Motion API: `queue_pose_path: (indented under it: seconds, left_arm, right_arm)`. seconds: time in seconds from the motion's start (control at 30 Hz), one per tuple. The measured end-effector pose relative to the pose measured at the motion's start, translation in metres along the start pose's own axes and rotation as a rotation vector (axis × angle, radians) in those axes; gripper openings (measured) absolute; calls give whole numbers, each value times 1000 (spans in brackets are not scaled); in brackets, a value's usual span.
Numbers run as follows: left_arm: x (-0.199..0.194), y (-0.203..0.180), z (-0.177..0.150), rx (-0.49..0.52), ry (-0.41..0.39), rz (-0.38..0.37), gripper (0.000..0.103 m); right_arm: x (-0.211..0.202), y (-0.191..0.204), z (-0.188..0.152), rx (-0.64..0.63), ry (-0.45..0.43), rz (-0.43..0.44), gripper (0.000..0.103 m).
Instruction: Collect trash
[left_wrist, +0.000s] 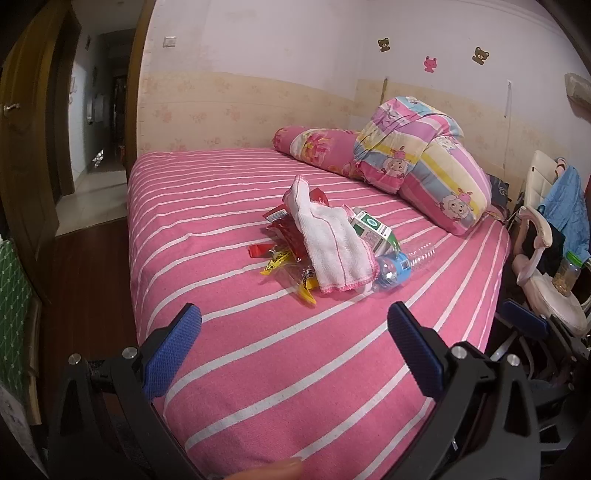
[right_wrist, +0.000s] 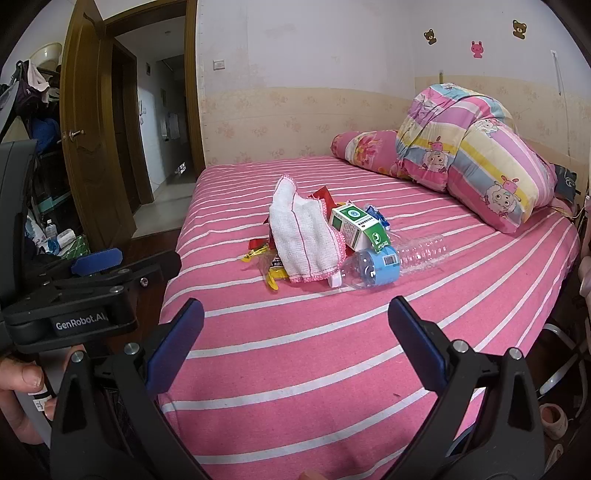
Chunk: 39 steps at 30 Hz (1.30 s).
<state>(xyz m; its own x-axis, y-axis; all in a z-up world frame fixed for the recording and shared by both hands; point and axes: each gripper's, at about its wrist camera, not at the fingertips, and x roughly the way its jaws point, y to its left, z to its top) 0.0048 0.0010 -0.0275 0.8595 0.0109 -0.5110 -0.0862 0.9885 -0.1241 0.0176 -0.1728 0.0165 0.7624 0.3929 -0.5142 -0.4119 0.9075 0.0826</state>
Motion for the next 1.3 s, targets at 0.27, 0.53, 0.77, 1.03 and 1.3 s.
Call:
queue_pose_path:
  seconds: [0.27, 0.53, 0.77, 1.03, 1.3]
  left_arm:
    - [-1, -2, 0, 2, -2, 3, 98]
    - [-13, -3, 1, -26, 10, -53, 98]
    - [-25, -11, 8, 5, 10, -58, 98]
    - [17, -1, -1, -17, 108, -129, 98]
    - [65, 10, 20, -76, 122, -210, 98]
  right_arm:
    - [-1, 3, 2, 13, -1, 7, 98]
    - [-16, 3, 3, 24, -32, 22, 98]
    - [-32, -14, 8, 85, -89, 39, 98]
    - [-17, -32, 6, 107, -67, 22, 98]
    - [28, -48, 20, 82, -76, 43, 98]
